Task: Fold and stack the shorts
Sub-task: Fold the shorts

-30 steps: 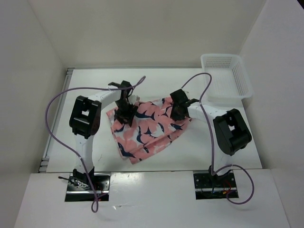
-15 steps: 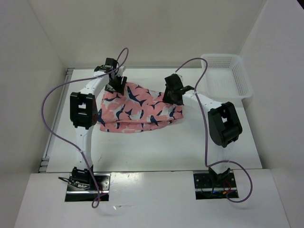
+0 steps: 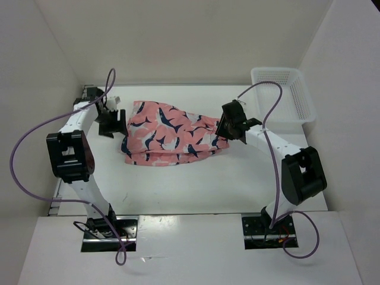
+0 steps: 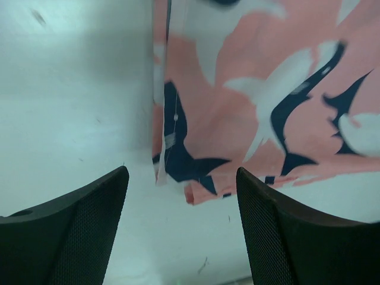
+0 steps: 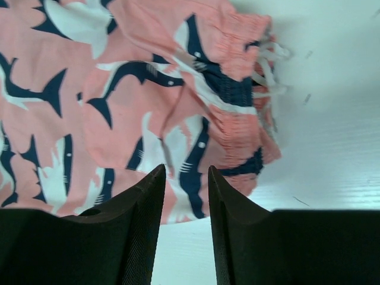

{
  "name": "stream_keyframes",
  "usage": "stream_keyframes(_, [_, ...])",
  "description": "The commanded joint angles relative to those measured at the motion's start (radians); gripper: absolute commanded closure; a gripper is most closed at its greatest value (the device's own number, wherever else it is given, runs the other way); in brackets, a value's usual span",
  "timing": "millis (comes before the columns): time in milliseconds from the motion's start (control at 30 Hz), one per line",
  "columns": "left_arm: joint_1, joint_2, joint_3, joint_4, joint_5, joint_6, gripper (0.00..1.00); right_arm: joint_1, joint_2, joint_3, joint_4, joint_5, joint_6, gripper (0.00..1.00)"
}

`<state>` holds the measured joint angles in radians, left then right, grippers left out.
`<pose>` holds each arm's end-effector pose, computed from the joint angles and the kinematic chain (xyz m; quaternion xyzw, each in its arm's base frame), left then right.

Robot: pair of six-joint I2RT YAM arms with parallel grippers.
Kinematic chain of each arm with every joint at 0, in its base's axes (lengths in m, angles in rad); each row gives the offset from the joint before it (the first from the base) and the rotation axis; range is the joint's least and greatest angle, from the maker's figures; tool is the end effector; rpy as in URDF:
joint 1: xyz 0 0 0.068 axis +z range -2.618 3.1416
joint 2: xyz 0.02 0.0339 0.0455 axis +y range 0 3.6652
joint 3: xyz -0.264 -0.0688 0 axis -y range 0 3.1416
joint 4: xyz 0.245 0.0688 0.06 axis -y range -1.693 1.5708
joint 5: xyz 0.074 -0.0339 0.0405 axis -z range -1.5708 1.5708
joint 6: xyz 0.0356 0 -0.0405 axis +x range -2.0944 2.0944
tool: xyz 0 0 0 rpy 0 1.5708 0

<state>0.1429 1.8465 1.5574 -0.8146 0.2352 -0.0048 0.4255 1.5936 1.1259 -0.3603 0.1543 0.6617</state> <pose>0.3899 0.0477 0.2582 -0.0442 0.9655 -0.0980 0.2372 0.3170 0.1377 0.2401 0.1372 0.9193 0.1257 0.3468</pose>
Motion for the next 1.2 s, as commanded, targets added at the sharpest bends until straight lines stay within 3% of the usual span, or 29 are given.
stream_keyframes(0, [0.035,0.022,-0.082,-0.038,0.119,0.005,0.19,-0.024,-0.061,-0.041,0.015,0.024,0.018,0.59])
stream_keyframes(133, [0.035,0.022,-0.144,-0.006,0.167,0.005,0.18,-0.033,-0.070,-0.081,0.026,0.004,0.027,0.56])
stream_keyframes(267, [0.035,0.022,-0.198,0.043,0.158,0.005,0.18,-0.043,-0.070,-0.106,0.026,-0.028,0.036,0.44])
stream_keyframes(567, [0.035,0.071,-0.217,0.065,0.119,0.005,0.21,-0.088,-0.034,-0.141,0.049,-0.081,0.070,0.31])
stream_keyframes(833, [0.035,0.091,-0.247,0.060,0.081,0.005,0.28,-0.097,0.049,-0.130,0.070,-0.142,0.070,0.31])
stream_keyframes(1033, [0.035,0.056,-0.319,0.084,0.056,0.005,0.32,-0.097,0.058,-0.130,0.081,-0.142,0.070,0.40])
stream_keyframes(1100, [0.035,0.080,-0.307,0.084,0.069,0.005,0.38,-0.097,0.069,-0.120,0.081,-0.154,0.070,0.48])
stream_keyframes(1167, [0.035,0.089,-0.281,0.084,0.096,0.005,0.51,-0.106,0.091,-0.106,0.072,-0.164,0.061,0.64])
